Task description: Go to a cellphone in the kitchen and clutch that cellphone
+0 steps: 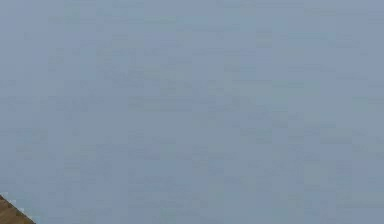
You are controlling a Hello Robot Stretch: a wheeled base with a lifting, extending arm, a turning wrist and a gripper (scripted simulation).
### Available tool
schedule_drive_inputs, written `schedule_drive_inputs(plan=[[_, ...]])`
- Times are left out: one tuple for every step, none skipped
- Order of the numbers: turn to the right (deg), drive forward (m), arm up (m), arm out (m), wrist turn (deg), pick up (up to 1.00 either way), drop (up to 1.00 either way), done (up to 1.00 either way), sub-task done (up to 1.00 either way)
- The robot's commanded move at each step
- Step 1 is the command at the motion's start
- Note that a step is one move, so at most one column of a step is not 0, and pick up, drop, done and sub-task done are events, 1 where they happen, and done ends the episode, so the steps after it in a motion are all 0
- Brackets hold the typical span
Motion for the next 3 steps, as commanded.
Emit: schedule_drive_inputs(plan=[[-6.0,0.0,0.0,0.0,0.0,0.0,0.0,0.0,0.0],[0.0,0.05,0.0,0.0,0.0,0.0,0.0,0.0,0.0],[-45.0,0.0,0.0,0.0,0.0,0.0,0.0,0.0,0.0]])
